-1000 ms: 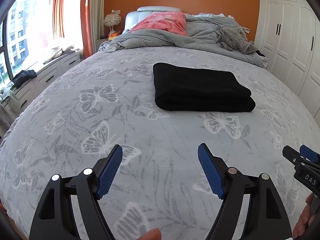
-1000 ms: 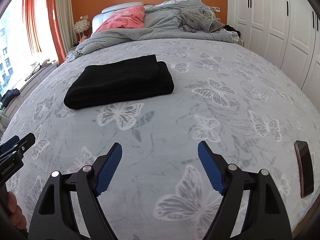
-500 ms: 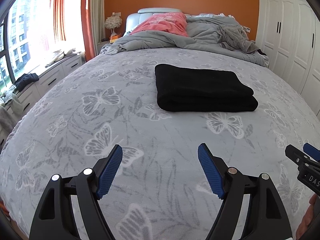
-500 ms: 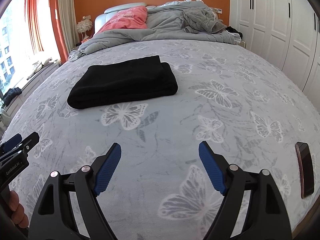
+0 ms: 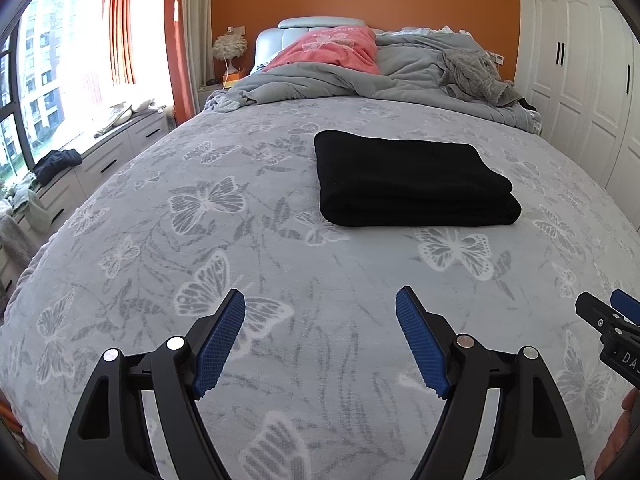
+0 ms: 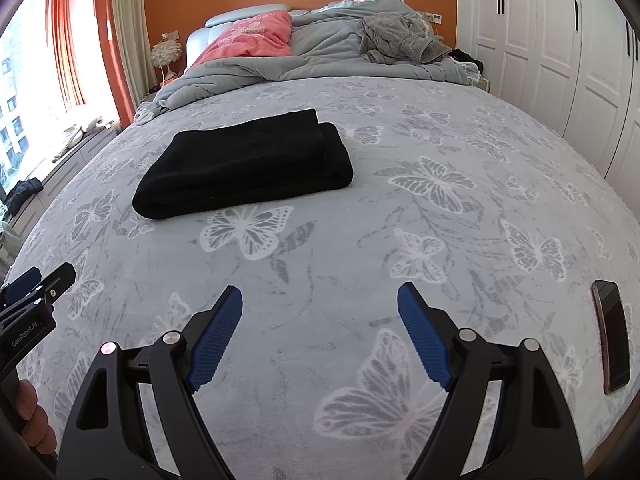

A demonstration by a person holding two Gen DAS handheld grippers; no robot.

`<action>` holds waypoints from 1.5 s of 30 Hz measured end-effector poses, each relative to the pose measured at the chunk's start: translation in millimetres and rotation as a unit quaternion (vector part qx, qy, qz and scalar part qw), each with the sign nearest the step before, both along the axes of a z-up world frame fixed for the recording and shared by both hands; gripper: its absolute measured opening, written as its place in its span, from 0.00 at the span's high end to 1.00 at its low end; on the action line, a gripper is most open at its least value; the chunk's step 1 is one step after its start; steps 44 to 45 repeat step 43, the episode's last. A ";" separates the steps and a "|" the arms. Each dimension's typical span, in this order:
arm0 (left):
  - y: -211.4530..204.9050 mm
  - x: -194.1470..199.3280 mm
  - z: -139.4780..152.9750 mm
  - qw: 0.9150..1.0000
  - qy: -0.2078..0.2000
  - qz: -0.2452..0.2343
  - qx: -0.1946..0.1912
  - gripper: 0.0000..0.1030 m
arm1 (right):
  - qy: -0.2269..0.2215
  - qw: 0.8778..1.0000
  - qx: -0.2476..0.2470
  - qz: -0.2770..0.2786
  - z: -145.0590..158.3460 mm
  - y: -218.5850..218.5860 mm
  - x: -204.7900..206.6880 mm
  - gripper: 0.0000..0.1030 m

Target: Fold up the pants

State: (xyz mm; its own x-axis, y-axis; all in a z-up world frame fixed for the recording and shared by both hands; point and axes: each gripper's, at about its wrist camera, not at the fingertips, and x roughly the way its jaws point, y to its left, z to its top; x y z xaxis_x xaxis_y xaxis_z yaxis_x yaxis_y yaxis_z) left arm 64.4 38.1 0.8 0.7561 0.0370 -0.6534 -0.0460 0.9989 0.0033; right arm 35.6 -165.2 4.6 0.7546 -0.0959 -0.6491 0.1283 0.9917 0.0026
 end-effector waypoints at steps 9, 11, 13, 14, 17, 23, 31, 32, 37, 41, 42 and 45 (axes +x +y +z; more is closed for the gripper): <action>-5.3 -0.8 -0.8 1.000 0.001 -0.008 0.003 0.27 | 0.000 1.000 -0.012 0.009 -1.4 7.5 -0.5 0.24; -6.1 -1.3 -1.1 1.000 -0.001 -0.010 0.007 0.27 | -0.004 1.000 -0.016 0.010 -0.1 9.6 -1.3 0.24; -5.5 -2.1 -0.5 1.000 -0.007 -0.013 0.003 0.27 | -0.007 1.000 -0.021 0.010 0.8 11.0 -2.2 0.24; -4.1 -2.7 -0.2 1.000 -0.009 -0.012 -0.003 0.27 | -0.006 1.000 -0.019 0.010 0.2 11.0 -1.6 0.24; 0.0 -0.7 -0.8 0.999 -0.002 -0.015 -0.028 0.27 | 0.001 1.000 -0.012 0.011 -2.2 11.6 0.0 0.24; -0.2 -1.0 -0.7 1.000 -0.007 -0.002 -0.006 0.27 | -0.001 1.000 -0.004 0.014 0.5 11.2 1.1 0.24; 5.1 -1.7 0.0 1.000 0.003 -0.007 -0.027 0.27 | 0.020 0.999 0.048 0.006 -5.5 0.5 7.2 0.22; 5.8 -1.4 0.0 0.999 0.006 -0.012 -0.037 0.27 | 0.025 0.998 0.058 0.002 -7.3 -2.1 8.2 0.21; -7.7 -3.0 -1.9 0.999 -0.008 0.001 0.034 0.27 | 0.027 0.998 0.054 -0.001 -8.3 -1.8 8.4 0.19; -16.5 -3.1 -3.0 0.999 0.008 -0.035 0.011 0.26 | 0.032 0.998 0.059 0.000 -10.6 0.9 10.8 0.18; -18.4 -4.0 -3.5 0.999 0.006 -0.035 0.016 0.26 | 0.030 0.998 0.058 0.002 -10.3 1.7 10.5 0.18; -20.1 -5.2 -3.4 0.999 0.000 -0.033 0.027 0.26 | 0.029 0.998 0.055 0.002 -9.8 3.0 10.1 0.18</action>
